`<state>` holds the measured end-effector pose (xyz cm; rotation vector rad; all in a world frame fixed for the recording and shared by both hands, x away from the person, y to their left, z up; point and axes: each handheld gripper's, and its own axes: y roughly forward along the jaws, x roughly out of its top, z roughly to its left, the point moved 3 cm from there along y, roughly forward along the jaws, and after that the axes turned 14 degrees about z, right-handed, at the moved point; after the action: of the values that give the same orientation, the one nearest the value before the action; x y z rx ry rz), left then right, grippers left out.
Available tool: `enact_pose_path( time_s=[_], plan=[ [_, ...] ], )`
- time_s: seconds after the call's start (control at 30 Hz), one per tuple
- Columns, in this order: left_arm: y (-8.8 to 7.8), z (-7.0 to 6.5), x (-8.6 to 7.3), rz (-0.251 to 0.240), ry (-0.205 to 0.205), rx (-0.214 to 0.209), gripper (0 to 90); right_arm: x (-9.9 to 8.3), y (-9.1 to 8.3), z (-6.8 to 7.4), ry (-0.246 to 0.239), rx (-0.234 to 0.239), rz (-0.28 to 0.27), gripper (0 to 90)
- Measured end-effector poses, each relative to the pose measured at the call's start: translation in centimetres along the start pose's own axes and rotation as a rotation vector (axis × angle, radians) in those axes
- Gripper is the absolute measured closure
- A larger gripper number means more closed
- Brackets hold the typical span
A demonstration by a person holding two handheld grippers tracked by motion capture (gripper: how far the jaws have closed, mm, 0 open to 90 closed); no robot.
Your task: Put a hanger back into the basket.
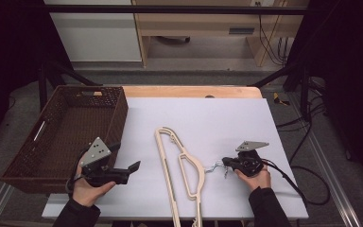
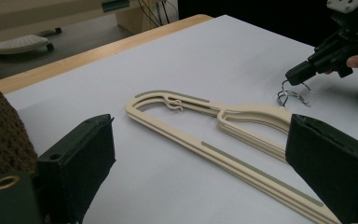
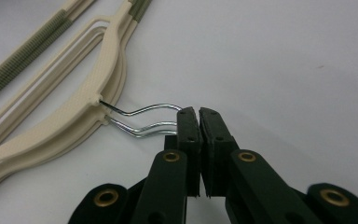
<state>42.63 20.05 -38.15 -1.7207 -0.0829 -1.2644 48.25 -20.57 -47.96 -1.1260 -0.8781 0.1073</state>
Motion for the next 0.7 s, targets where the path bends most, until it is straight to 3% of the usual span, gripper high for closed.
enact_pose_path(
  time_s=[0.27, 0.43, 0.67, 0.7],
  plan=[
    [2.2, -2.8, 0.4, 0.046, 0.003, -0.044, 10.1, 0.7, -1.7, 0.5, -0.006, 0.018, -0.056, 88.1],
    [4.1, -4.9, 0.9, 0.092, 0.027, -0.076, 11.4, 1.1, -2.7, 1.0, -0.001, 0.016, -0.071, 88.3],
    [6.9, -7.9, 1.9, 0.140, 0.056, -0.114, 14.2, 1.8, -3.5, 1.7, -0.033, 0.007, -0.084, 88.4],
    [7.4, -8.4, 2.1, 0.148, 0.058, -0.120, 14.9, 1.8, -3.7, 1.9, -0.018, 0.006, -0.080, 88.4]
  ],
)
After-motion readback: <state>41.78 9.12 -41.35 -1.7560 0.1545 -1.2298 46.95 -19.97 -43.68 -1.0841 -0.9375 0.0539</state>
